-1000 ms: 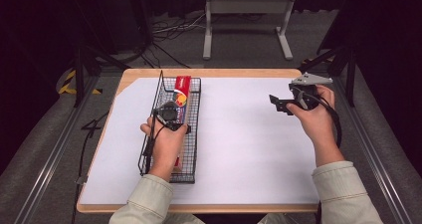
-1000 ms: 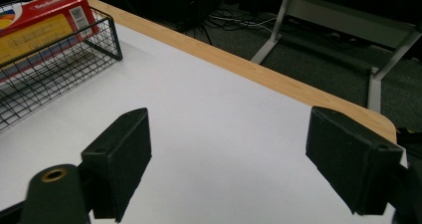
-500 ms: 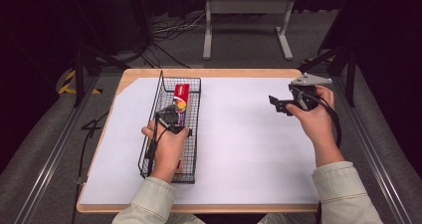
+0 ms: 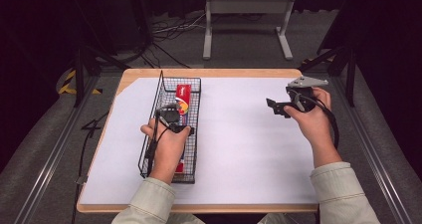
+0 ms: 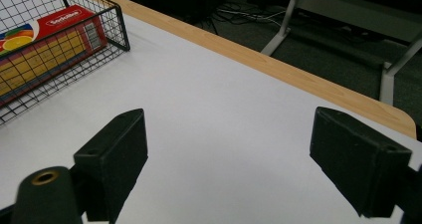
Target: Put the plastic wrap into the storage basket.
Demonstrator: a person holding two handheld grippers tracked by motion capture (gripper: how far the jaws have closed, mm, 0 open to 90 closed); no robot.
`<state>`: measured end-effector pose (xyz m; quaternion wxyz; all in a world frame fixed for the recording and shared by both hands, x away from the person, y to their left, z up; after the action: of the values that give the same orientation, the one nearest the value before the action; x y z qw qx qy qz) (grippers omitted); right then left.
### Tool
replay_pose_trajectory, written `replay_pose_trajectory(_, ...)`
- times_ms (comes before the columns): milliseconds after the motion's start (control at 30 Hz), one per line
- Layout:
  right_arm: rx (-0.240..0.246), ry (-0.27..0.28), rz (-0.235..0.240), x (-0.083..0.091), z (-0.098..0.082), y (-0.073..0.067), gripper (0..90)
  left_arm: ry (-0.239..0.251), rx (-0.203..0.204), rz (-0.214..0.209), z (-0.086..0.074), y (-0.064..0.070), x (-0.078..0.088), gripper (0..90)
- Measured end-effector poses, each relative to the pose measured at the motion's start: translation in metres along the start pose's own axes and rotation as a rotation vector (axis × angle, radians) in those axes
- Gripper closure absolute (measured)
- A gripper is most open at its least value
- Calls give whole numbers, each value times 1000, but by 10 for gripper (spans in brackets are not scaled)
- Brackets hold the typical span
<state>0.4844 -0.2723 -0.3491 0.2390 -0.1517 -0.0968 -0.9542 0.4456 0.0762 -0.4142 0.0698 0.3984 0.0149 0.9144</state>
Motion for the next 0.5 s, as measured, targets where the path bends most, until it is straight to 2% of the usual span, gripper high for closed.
replay_pose_trajectory(233, -2, 7, 4, 1, 1, -1, 158, 35, -13, -26, 18, -2, 15, 254)
replay_pose_trajectory(367, -1, 6, 5, 0, 0, -1, 158, 74, -31, 0, 30, -9, 22, 252)
replay_pose_trajectory(467, -2, 4, 5, 0, 0, -1, 158, 83, -35, -25, 37, -11, 28, 249)
replay_pose_trajectory(500, -2, 4, 5, 0, 0, -1, 159, 90, -40, -15, 40, -11, 31, 250)
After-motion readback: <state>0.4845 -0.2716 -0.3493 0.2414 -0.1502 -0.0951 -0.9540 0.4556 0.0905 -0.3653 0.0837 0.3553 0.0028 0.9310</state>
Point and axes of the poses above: each handheld gripper's, and its own axes: x roughly backward along the jaws, z roughly out of its top, y roughly to its right, the point moved 4 cm from there along -x, roughly forward along the jaws, and after that the axes turned 12 degrees about y, right-handed, at the moved point
